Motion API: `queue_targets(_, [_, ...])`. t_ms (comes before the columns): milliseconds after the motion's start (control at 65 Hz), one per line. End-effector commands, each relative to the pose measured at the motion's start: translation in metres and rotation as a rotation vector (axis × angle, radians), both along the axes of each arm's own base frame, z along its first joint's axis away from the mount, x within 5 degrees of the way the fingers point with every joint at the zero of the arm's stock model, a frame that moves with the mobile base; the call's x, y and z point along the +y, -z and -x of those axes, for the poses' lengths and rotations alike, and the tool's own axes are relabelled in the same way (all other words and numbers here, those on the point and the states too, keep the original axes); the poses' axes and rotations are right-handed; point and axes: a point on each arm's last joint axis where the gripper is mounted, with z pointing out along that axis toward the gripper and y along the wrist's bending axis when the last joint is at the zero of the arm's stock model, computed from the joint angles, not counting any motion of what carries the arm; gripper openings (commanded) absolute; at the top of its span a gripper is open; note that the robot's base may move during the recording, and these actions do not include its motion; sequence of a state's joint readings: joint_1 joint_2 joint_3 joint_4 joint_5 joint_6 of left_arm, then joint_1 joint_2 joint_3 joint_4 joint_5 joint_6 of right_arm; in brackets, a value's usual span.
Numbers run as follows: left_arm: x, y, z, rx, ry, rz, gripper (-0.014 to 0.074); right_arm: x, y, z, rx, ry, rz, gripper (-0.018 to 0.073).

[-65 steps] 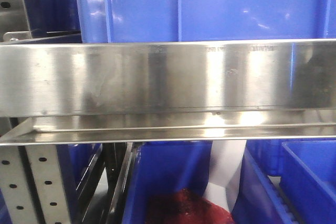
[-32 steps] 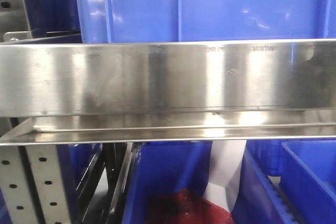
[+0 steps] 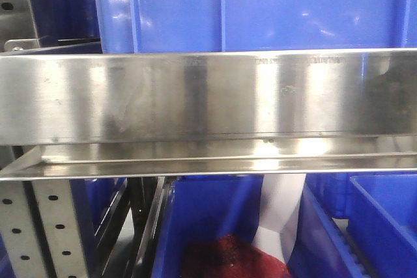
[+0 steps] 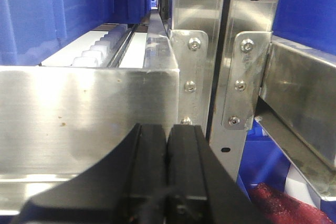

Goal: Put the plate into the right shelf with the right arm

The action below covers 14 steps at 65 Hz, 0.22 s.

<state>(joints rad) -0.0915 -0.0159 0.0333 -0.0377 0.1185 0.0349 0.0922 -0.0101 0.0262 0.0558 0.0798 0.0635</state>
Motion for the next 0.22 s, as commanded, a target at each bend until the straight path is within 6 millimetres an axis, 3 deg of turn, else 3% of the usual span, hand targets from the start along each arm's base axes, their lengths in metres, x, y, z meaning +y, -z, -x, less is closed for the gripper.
queue_targets(0, [0.0004, -0.0054, 0.0000, -0.082, -0.005, 0.015, -0.0047, -0.0009, -0.0101, 0.0014, -0.103, 0.010, -0.011, 0.0058])
queue_targets(200, [0.0004, -0.0054, 0.0000, -0.082, -0.005, 0.015, -0.0047, -0.0009, -0.0101, 0.0014, -0.103, 0.010, -0.011, 0.0058])
